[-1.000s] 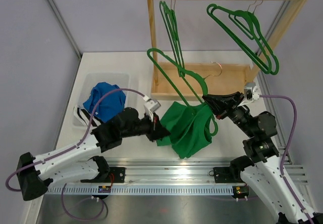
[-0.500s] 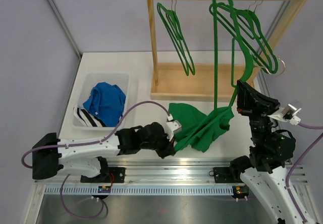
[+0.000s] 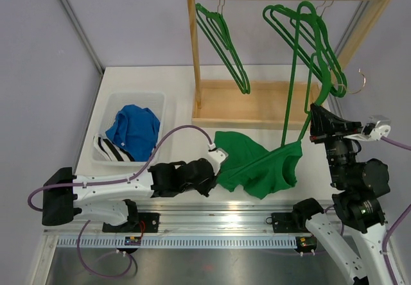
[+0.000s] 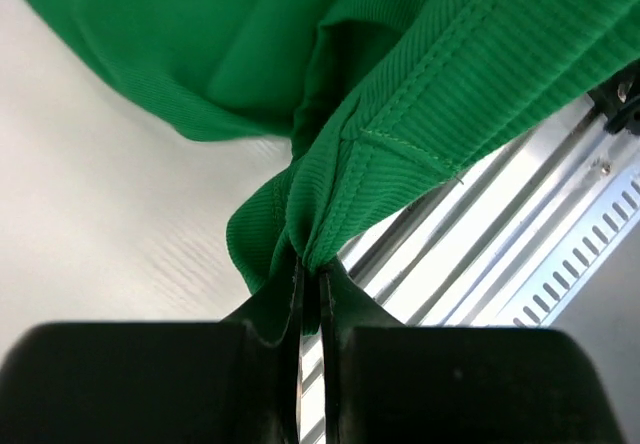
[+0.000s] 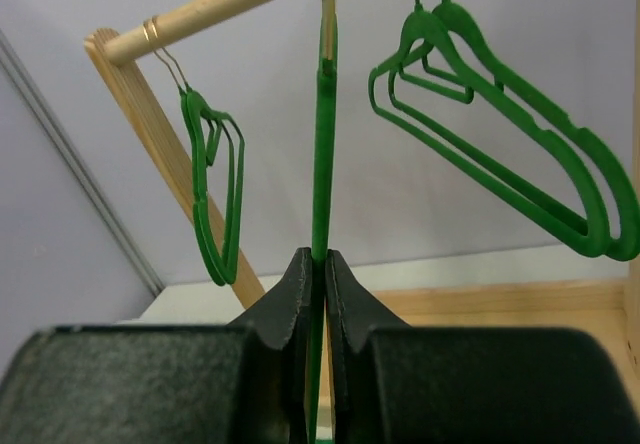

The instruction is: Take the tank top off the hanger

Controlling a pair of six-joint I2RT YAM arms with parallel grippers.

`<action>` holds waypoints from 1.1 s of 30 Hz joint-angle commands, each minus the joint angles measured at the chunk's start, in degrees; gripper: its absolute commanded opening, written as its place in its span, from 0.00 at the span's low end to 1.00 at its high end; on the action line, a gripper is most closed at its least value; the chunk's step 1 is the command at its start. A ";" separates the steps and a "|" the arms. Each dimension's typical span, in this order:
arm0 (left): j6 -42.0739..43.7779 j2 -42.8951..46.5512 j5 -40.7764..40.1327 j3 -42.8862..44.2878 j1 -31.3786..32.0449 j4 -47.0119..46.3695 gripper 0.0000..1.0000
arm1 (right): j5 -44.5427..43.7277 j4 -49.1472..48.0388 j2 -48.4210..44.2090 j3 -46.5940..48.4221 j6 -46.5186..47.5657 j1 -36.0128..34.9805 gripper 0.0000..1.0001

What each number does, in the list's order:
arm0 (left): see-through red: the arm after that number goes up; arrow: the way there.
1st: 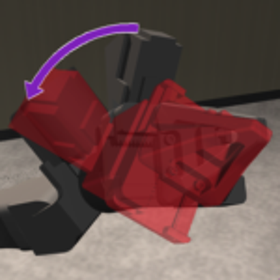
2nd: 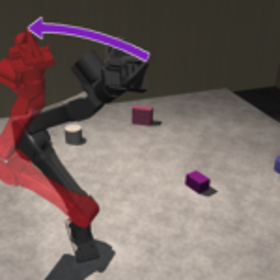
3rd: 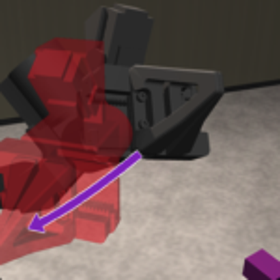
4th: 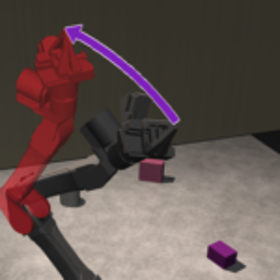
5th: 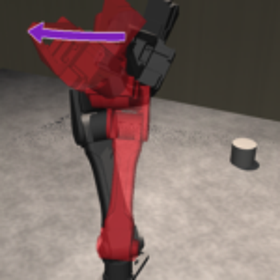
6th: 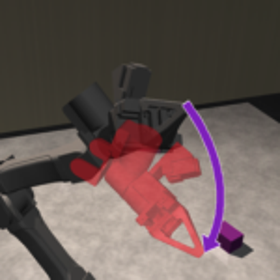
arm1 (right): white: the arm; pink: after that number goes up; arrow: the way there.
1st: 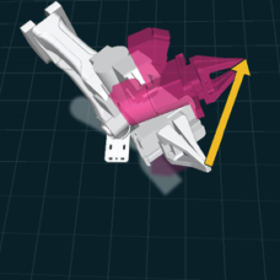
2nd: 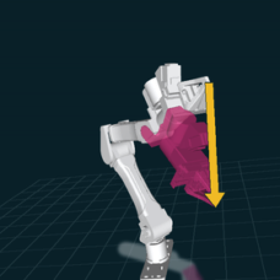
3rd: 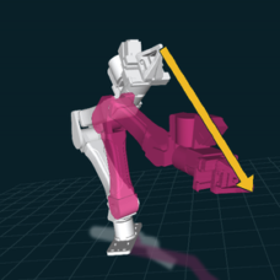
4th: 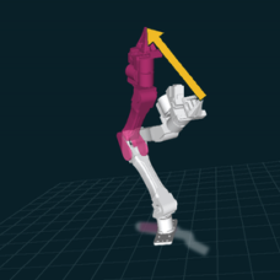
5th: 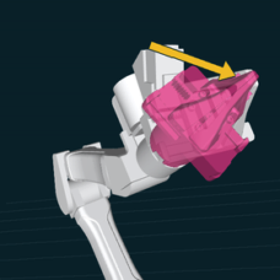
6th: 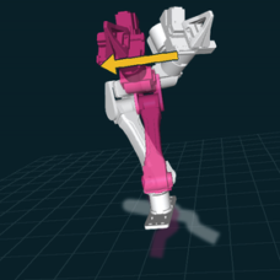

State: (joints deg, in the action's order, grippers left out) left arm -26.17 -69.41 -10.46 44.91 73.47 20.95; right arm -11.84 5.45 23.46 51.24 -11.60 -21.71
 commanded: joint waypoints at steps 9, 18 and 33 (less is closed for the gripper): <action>6.57 9.21 25.36 -8.96 0.62 -12.51 0.00 | -6.09 -33.74 -15.38 -25.75 -1.15 0.01 0.00; 6.92 1.04 38.79 -8.52 2.99 -16.68 0.00 | -9.87 -38.19 -12.38 -26.17 1.85 0.01 0.00; 3.52 -3.19 18.77 -2.19 4.43 -9.89 0.00 | -9.11 -27.12 -7.82 -18.22 3.08 -0.08 0.00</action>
State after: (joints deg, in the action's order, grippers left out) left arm -19.16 -74.28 24.73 39.27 81.95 7.05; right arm -26.06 -29.61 15.57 24.86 -7.90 -21.69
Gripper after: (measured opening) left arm 0.045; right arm 0.100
